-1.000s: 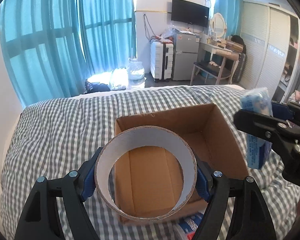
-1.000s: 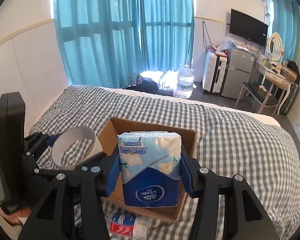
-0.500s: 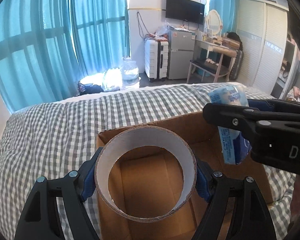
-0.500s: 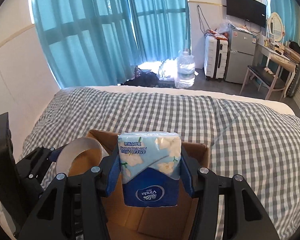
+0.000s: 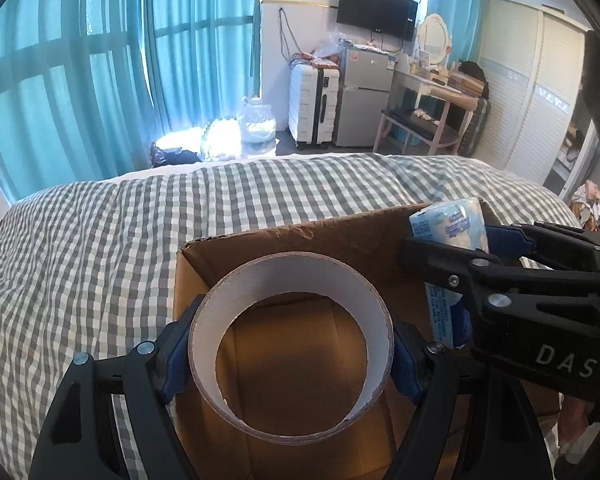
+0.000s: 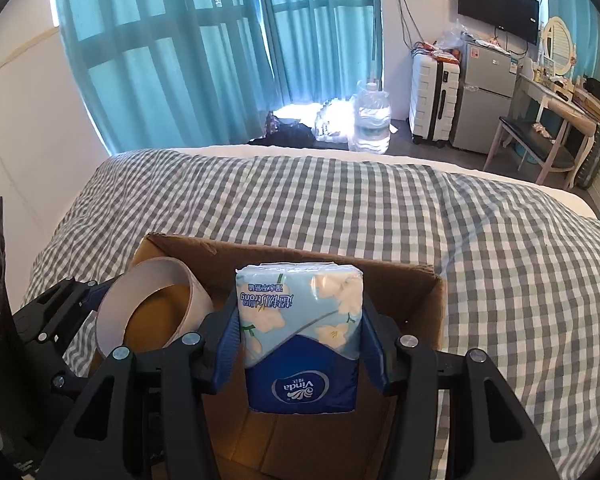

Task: Organize objects
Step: 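Carry the tape roll and tissue pack into the box and open both tools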

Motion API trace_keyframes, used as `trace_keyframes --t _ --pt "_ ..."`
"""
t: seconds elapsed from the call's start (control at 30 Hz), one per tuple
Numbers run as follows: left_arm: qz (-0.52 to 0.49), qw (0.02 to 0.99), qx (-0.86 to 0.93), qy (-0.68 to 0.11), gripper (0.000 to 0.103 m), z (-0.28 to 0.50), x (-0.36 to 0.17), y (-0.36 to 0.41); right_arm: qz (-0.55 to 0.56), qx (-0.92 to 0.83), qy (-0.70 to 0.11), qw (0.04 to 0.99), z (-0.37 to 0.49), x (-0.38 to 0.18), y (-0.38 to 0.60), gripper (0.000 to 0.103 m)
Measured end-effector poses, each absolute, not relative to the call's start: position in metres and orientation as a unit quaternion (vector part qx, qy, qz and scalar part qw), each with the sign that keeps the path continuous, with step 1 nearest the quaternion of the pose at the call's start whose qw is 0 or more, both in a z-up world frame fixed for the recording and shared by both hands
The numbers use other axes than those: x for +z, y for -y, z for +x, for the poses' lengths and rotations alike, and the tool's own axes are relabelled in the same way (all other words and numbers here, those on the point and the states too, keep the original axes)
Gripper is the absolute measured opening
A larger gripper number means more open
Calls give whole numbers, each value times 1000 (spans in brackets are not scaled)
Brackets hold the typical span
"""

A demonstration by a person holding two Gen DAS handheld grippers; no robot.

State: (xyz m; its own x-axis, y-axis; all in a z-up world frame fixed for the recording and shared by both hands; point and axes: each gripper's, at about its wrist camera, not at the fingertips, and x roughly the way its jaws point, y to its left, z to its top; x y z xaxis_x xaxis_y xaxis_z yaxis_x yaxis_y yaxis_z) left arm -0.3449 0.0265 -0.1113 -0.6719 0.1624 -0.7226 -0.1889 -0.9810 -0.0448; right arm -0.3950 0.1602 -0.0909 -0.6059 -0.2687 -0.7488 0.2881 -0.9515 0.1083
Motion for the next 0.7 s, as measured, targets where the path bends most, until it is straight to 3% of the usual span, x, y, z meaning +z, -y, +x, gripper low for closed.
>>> trace_keyframes --t 0.1,0.17,0.23,0.43,0.7 --pt "-395 95 913 -22 87 -342 -112 -29 415 -896 -3 156 -391 -89 -161 52" --pt "-398 95 912 -21 98 -340 -111 -29 412 -896 12 164 -387 -84 -162 63" --pt "-404 108 908 -7 98 -340 -108 -29 402 -901 23 162 -380 -75 -165 77" --pt "-404 115 907 18 101 -324 -76 -26 370 -918 30 139 -357 -23 -177 83" --pt "-344 99 934 4 102 -271 15 -19 309 -944 2 120 -294 69 -185 96"
